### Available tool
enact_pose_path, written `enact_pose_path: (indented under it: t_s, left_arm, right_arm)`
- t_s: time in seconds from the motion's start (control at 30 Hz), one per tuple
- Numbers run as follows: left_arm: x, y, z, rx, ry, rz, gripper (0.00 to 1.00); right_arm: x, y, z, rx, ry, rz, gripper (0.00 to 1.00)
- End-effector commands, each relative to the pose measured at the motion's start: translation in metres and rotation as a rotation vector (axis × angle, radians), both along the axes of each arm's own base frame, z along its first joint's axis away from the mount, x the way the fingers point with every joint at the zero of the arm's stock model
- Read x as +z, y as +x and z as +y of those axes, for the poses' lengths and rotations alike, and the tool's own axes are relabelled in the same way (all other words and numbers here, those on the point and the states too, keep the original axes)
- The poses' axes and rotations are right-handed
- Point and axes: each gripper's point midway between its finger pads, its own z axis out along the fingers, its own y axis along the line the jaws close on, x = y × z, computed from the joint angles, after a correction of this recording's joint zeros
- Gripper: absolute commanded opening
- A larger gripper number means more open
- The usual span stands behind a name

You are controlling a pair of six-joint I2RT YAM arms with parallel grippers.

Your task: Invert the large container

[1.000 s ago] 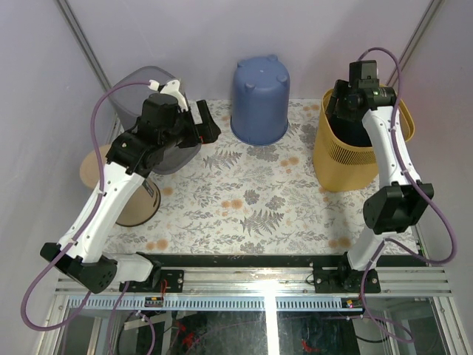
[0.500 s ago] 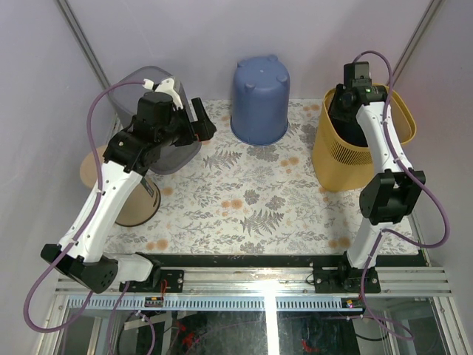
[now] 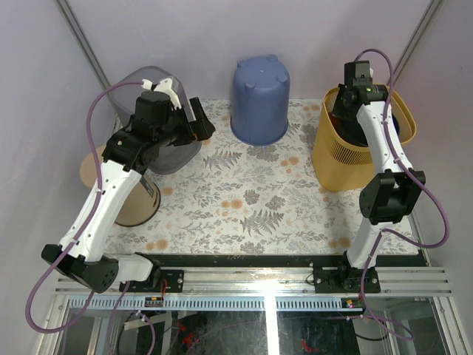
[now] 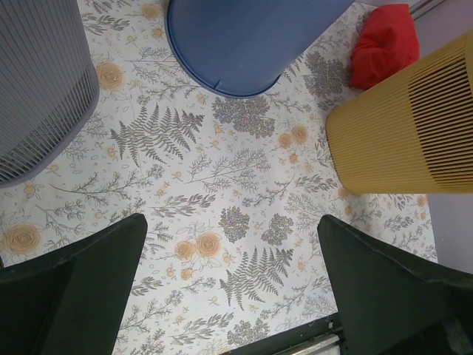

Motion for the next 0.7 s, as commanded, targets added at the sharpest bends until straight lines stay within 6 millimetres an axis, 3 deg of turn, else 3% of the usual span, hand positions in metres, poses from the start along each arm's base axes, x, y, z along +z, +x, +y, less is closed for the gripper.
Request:
enact_pose_path:
  t_s: [0.0, 0.33, 0.53, 0.67]
  left_arm:
    - [0.003, 0.007, -0.005, -0.026, -0.026, -0.025, 1.00]
    - [-0.002, 0.008, -0.010, -0.037, -0.039, -0.009, 1.00]
    - [0.003, 0.008, -0.011, -0.044, -0.049, -0.019, 1.00]
    - [0.001, 0.008, -0.013, -0.046, -0.057, -0.011, 1.00]
  right_arm:
    - [0.037, -0.006, 0.001, 0.002, 0.014, -0.069, 0.00]
    - [0.131, -0.027, -0.001, -0.007, 0.026, -0.260, 0.00]
    - [0.185, -0.046, -0.005, 0.001, 0.013, -0.406, 0.00]
    - [0.232, -0.068, -0.004, 0.021, 0.016, -0.559, 0.00]
